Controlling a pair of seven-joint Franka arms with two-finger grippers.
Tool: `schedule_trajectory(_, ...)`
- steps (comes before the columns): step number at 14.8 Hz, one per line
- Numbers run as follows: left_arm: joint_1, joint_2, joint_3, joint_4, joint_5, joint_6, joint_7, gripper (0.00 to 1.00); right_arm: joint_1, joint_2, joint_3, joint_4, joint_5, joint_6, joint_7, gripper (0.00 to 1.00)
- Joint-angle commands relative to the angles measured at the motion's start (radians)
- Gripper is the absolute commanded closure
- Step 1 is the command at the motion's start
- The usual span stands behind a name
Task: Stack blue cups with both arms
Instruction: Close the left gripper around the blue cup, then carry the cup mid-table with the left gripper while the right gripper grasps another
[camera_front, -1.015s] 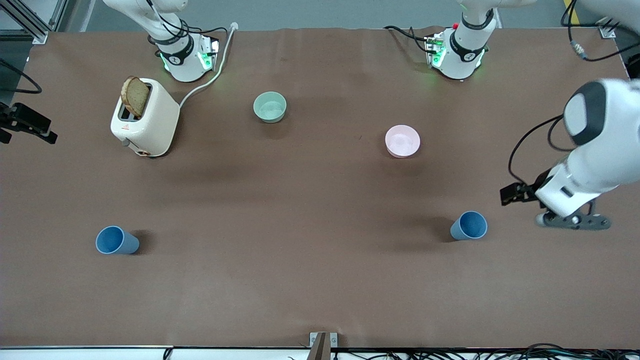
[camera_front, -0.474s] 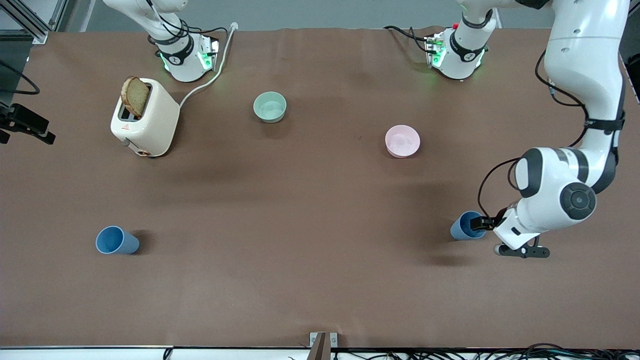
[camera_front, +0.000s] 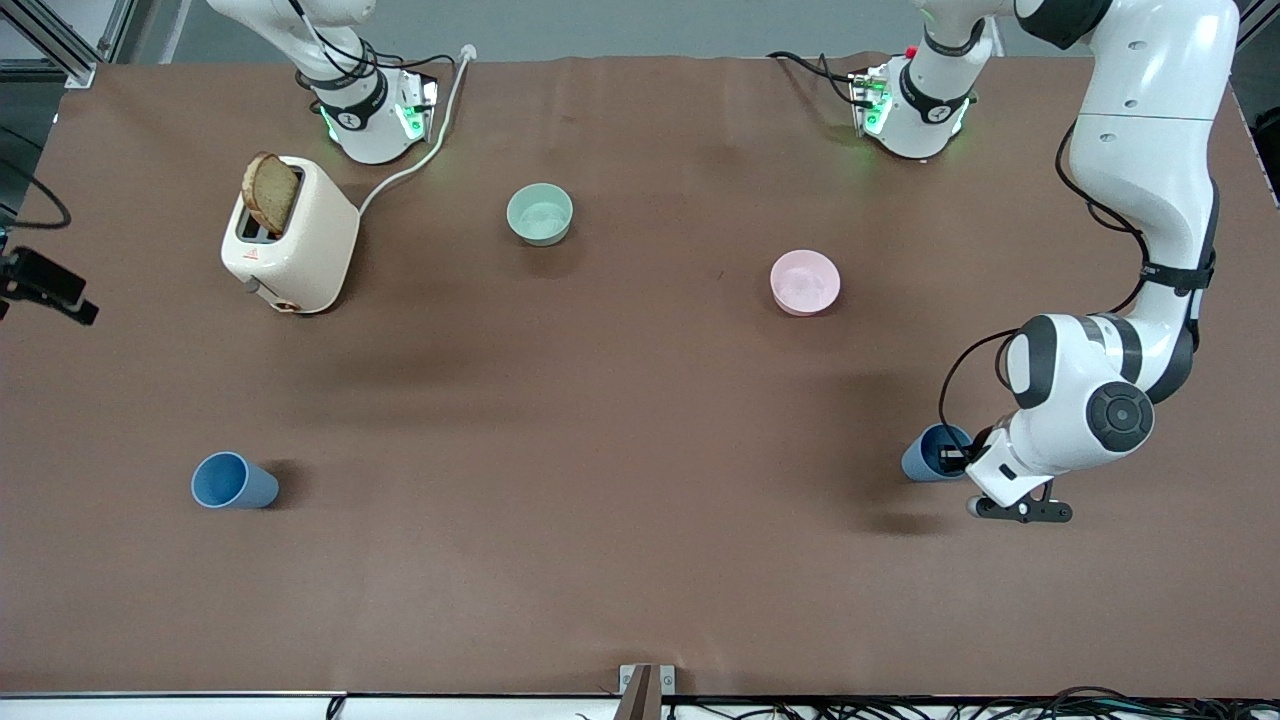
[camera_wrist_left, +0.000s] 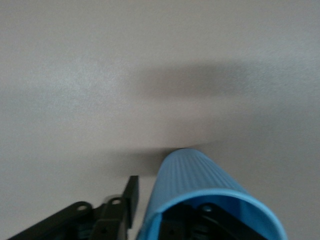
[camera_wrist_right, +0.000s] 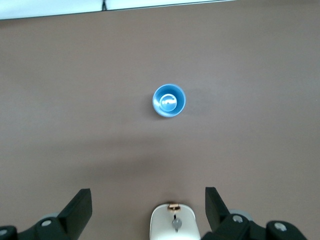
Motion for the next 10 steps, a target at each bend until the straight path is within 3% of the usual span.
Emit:
schedule_trajectory(1,-0.005,-0.052,-0.034,0.002,-0.017,-0.053,-0.013,0.98,-0.044,0.091,0.010,0.008,0.003,0.086,-0.026,0.00)
schedule_trajectory(4,-0.014,-0.111,-0.145,0.025,-0.011,-0.160,-0.181,1.00,-0.091,0.226,0.010,0.008,0.003,0.212,-0.081,0.00)
schedule_trajectory(7,-0.028,-0.111,-0.260,0.036,-0.004,-0.182,-0.383,1.00,-0.107,0.356,0.011,0.007,0.004,0.355,-0.110,0.00)
schedule_trajectory(10,-0.167,-0.053,-0.287,0.088,0.004,-0.167,-0.633,1.00,-0.116,0.465,0.016,0.007,0.006,0.455,-0.116,0.01)
